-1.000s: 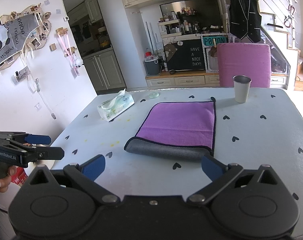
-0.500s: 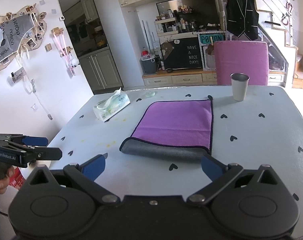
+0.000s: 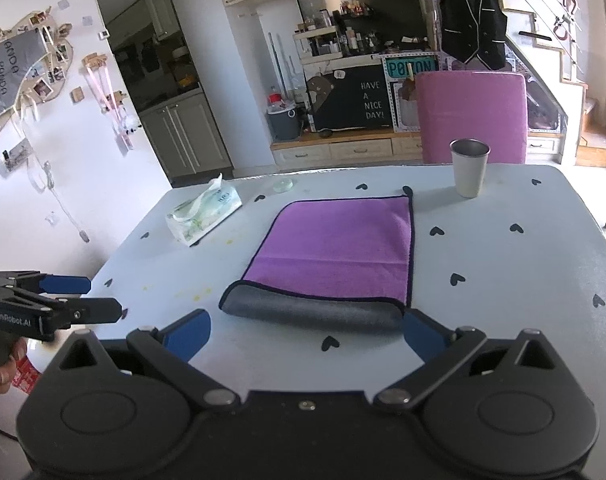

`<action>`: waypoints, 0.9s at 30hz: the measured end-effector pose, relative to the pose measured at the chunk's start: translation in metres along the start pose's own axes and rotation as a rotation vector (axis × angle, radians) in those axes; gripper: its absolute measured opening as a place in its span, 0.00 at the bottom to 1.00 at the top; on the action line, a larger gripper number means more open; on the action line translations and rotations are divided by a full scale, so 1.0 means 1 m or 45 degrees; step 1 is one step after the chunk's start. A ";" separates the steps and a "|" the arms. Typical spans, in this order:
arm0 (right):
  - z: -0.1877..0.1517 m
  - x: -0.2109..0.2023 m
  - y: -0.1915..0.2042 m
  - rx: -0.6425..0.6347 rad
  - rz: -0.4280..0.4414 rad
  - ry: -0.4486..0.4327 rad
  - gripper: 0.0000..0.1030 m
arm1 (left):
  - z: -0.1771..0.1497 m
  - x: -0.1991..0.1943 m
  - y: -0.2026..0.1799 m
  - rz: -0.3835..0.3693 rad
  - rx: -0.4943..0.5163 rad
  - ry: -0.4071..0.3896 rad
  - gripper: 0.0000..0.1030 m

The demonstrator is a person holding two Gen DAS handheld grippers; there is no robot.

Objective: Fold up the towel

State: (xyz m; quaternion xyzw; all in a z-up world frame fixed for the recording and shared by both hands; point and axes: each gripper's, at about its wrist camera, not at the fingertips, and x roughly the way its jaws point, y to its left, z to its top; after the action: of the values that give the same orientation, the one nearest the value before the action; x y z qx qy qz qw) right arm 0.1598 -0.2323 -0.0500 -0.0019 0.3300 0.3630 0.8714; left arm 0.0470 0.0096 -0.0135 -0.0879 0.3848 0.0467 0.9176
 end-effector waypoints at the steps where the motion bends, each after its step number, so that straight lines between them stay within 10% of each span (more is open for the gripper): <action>1: 0.002 0.003 -0.001 0.004 0.004 0.006 1.00 | 0.001 0.003 0.000 -0.003 0.003 0.004 1.00; 27: 0.036 0.089 -0.034 0.019 -0.032 0.163 1.00 | 0.047 0.084 0.029 0.008 0.011 0.077 1.00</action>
State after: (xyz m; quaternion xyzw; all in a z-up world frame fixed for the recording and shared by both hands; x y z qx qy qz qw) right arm 0.2480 -0.1926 -0.0815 -0.0228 0.3877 0.3485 0.8530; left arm 0.1339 0.0492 -0.0445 -0.0841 0.4127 0.0453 0.9058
